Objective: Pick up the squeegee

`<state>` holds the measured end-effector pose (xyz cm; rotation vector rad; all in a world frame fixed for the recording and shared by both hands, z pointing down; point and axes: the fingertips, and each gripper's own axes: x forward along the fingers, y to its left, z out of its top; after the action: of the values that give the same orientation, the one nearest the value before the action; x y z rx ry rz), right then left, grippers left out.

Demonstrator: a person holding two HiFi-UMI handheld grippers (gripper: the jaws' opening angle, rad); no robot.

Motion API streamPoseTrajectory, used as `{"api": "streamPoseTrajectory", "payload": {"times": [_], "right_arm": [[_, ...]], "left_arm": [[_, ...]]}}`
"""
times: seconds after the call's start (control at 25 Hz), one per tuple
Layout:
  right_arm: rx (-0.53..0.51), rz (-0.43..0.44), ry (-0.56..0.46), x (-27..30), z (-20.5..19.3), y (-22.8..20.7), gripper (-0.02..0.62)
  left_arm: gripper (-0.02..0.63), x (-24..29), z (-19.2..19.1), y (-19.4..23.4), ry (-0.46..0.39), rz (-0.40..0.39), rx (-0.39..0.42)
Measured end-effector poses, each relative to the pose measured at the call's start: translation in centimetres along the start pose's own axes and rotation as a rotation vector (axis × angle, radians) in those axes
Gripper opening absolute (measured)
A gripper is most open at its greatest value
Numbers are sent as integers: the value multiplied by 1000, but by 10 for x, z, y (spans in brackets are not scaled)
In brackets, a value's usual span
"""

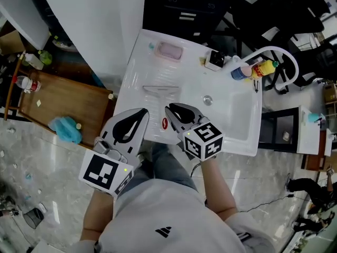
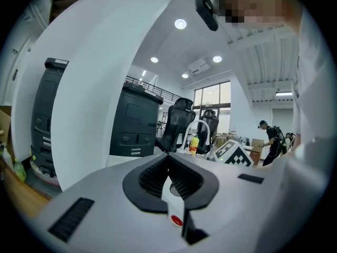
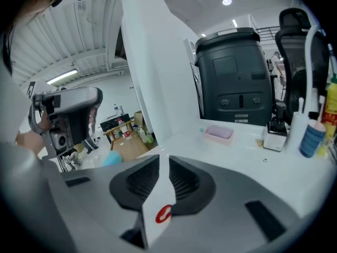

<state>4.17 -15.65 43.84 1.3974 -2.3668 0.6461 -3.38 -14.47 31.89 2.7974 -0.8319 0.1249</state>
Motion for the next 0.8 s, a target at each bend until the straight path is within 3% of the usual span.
{"api": "streamPoseTrajectory", "payload": {"times": [0.8], "right_arm": [[163, 7, 183, 50, -62, -42, 91]], "left_arm": [[9, 27, -24, 27, 75, 44, -53]]}}
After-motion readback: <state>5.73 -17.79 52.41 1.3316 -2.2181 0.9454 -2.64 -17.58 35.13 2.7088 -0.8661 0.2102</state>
